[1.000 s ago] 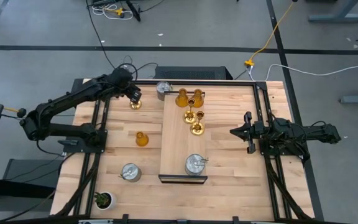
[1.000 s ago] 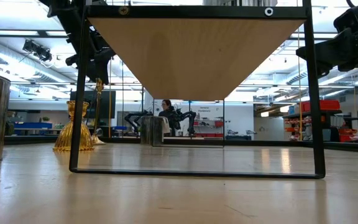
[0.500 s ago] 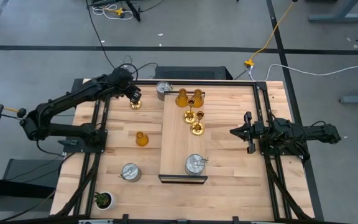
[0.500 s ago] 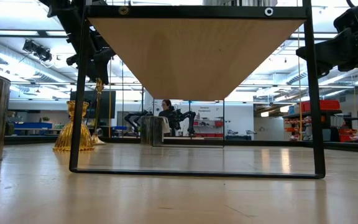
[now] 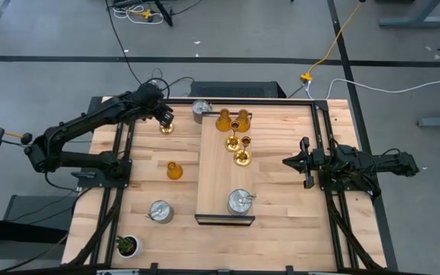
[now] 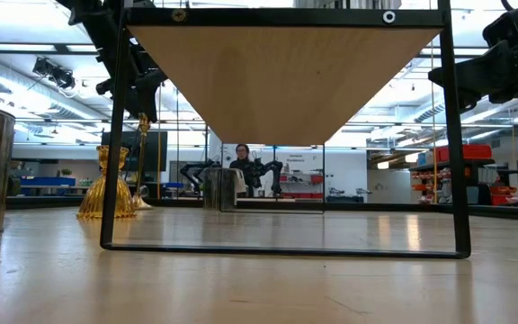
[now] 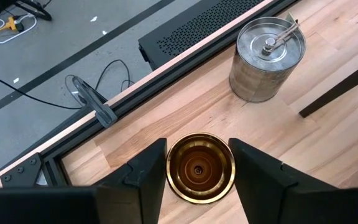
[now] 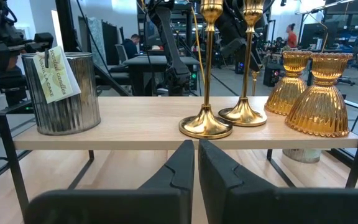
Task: Pick & Place candle stick holders
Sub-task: Put the candle holder on the shelf aligned with the other candle holder
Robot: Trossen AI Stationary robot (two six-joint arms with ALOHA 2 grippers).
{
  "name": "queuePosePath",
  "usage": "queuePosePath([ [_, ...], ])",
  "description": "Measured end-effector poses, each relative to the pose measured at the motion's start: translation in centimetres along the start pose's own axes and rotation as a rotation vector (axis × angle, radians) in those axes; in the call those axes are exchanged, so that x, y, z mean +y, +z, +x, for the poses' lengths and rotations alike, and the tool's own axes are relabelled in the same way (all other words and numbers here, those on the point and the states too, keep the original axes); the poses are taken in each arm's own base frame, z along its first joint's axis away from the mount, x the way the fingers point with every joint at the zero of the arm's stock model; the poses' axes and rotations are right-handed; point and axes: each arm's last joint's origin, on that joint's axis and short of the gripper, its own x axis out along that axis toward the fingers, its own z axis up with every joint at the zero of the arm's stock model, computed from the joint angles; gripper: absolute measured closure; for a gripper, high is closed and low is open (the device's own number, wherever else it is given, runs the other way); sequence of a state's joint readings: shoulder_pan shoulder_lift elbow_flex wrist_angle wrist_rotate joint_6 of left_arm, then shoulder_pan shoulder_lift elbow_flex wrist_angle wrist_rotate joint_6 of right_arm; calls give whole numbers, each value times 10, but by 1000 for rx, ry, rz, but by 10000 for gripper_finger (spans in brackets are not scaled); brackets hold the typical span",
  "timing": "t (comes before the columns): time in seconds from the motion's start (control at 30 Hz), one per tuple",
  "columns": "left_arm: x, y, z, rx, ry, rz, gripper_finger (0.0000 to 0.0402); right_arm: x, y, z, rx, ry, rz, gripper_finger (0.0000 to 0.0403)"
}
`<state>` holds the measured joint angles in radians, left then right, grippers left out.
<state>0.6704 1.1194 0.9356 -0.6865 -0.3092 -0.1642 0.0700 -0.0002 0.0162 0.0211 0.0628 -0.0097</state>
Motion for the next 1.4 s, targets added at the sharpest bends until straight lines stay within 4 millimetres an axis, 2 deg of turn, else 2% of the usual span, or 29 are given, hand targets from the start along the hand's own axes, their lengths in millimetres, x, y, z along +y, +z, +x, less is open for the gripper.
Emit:
queuePosePath([
  [0.67,2,2,-6,-15,-6,-12,225,0,0,0,0,1,0,376],
  [1.03,5,26,-30,-92,-42,-34,225,0,0,0,0,0,0,376],
  [1.4,9,38,-49,-99,-44,-36,225,0,0,0,0,1,0,376],
])
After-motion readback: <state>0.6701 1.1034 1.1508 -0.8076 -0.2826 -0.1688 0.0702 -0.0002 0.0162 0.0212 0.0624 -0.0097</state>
